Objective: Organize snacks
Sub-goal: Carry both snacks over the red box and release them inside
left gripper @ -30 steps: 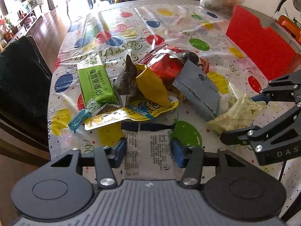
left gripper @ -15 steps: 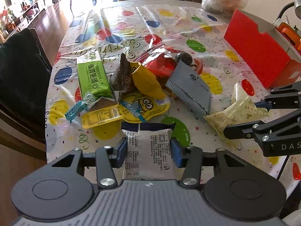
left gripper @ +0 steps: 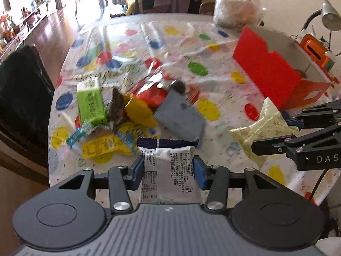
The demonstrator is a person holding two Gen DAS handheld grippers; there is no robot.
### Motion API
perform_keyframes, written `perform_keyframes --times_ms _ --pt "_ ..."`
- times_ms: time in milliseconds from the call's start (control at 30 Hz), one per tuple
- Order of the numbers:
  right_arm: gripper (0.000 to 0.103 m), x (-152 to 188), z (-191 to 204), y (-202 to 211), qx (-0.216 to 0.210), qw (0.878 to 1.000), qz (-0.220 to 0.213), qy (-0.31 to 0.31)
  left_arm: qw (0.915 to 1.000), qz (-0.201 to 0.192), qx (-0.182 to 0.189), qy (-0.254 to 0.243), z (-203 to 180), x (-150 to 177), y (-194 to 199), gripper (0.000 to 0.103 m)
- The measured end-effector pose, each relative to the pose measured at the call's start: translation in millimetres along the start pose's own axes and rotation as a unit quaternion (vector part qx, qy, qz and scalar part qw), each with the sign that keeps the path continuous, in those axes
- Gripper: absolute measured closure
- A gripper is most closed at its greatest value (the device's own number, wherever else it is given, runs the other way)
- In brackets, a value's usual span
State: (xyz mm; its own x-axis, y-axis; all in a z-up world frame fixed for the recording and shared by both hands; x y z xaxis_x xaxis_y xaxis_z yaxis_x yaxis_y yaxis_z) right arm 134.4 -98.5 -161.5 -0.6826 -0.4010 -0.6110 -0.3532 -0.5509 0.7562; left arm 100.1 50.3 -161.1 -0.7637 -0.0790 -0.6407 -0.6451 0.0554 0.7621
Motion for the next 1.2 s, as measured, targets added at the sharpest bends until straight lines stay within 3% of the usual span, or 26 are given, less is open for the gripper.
perform_keyframes --times_ms 300,633,933,1200 --pt "0.062 -23.5 -28.8 52.9 0.011 0.998 -0.050 -0.020 0.9995 -0.025 0.013 -0.015 -44.6 -41.8 21.4 0.055" --pt "0.062 -44.2 -87.7 104.3 0.046 0.995 -0.086 -0.034 0.9967 -0.060 0.040 -0.037 -107.4 -96.4 33.5 0.055" --pt "0.062 -56.8 -145.8 132.1 0.082 0.990 -0.104 -0.040 0.9919 -0.088 0.059 -0.070 -174.8 -139.1 28.6 0.055" --pt "0.062 -60.5 -200.7 141.7 0.105 0.988 -0.102 -0.054 0.9914 -0.083 0.064 -0.078 -228.5 -159.5 1.7 0.055"
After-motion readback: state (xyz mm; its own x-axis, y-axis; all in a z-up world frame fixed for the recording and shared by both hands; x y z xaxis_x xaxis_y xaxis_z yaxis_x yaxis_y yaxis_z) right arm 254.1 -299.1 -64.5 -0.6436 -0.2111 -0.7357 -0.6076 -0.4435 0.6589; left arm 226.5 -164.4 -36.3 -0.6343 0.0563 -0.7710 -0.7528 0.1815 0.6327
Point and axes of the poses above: each gripper's, at about its wrist camera, not at the fingertips, and y roughly against the way its jaws point, z to its left, x to its underside, the point moved 7 cm from there along -y, roughly the way its jaws point, and after that the axes turned 7 degrees about -z, right-handed, at the moved point
